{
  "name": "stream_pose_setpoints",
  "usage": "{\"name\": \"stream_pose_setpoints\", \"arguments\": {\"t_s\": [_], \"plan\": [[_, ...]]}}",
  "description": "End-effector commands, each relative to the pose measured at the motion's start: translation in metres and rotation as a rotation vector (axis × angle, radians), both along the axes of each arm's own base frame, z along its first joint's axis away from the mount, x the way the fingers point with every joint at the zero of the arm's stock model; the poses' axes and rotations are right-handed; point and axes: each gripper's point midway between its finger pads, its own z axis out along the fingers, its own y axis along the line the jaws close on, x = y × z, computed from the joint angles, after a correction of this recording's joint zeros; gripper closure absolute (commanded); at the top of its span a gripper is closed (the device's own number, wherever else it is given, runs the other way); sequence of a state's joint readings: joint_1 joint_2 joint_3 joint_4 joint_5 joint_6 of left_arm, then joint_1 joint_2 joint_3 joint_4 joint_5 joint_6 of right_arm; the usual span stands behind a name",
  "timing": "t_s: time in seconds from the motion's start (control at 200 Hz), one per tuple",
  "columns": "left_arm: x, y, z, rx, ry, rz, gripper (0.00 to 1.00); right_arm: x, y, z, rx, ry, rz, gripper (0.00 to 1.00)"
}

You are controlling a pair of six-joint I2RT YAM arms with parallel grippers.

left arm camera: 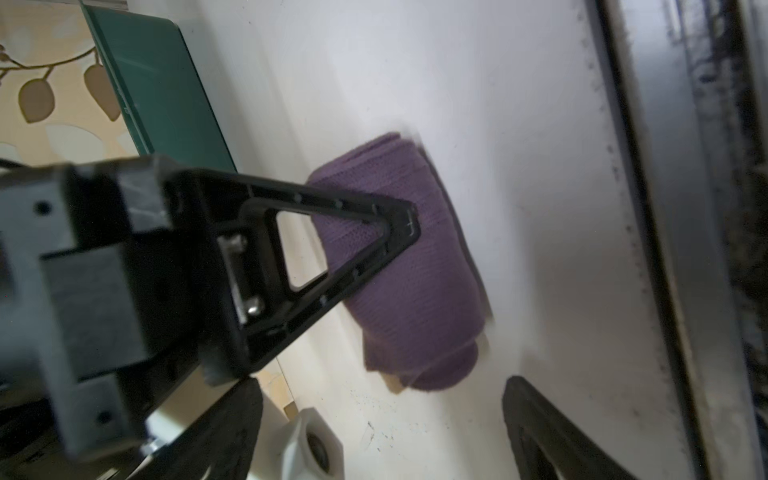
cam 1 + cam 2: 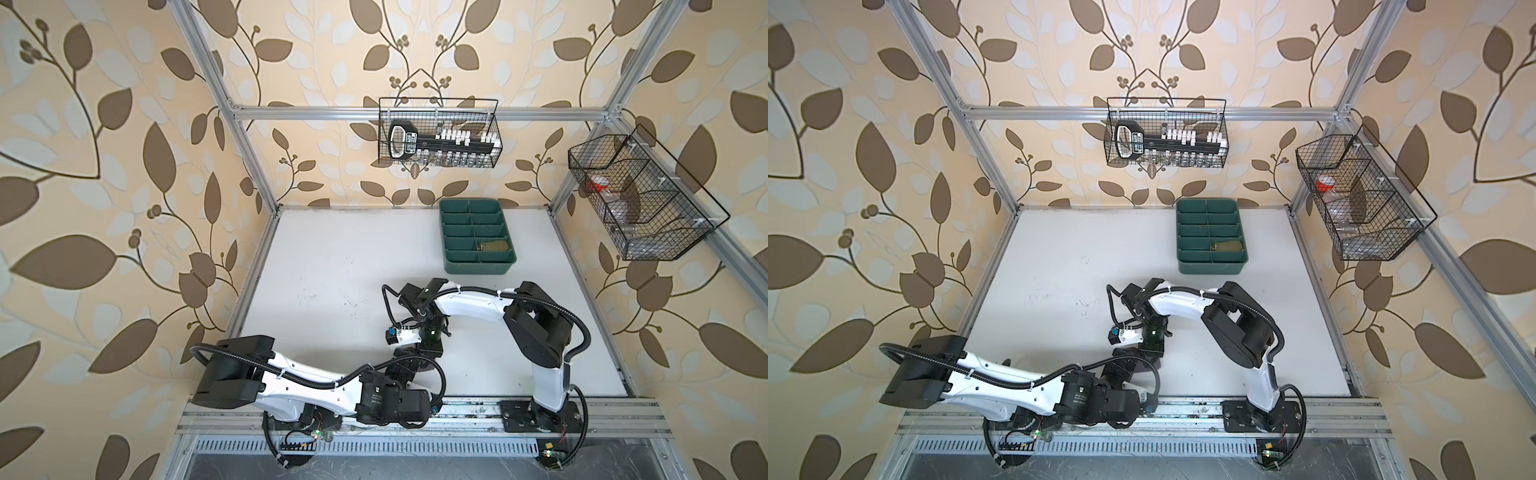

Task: Roll the socks
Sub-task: 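Reach the left gripper across and grasp the roll beside the right gripper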

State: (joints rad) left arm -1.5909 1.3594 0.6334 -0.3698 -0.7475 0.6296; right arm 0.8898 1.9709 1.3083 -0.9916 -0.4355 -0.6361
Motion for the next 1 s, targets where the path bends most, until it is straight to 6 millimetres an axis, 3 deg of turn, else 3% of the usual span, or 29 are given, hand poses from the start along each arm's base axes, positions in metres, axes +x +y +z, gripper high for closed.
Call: {"name": "stream_pose_setpoints", "arguments": {"t_s": [0.0,0.19,0.38,0.555,0.64,1.0], "plan": [[0.006,-0.009,0.001,-0.115,-0.005,0.100,0.06,-0.004,-0.006,-0.009,-0.033,0.010,0.017,1.00],[0.022,-0.020,-0.020,-0.097,0.007,0.175,0.04,-0.008,-0.003,-0.005,-0.012,0.029,0.025,1.00],[0.023,-0.027,-0.035,-0.113,0.043,0.200,0.05,-0.011,-0.001,-0.004,-0.003,0.036,0.032,1.00],[0.019,-0.030,-0.043,-0.103,0.080,0.227,0.20,-0.013,0.000,-0.003,0.002,0.039,0.033,1.00],[0.015,-0.032,-0.038,-0.142,0.129,0.248,0.23,-0.012,-0.002,-0.004,-0.004,0.038,0.028,1.00],[0.002,-0.022,0.011,-0.390,0.228,0.208,0.15,-0.006,-0.006,-0.007,-0.018,0.040,0.007,1.00]]}}
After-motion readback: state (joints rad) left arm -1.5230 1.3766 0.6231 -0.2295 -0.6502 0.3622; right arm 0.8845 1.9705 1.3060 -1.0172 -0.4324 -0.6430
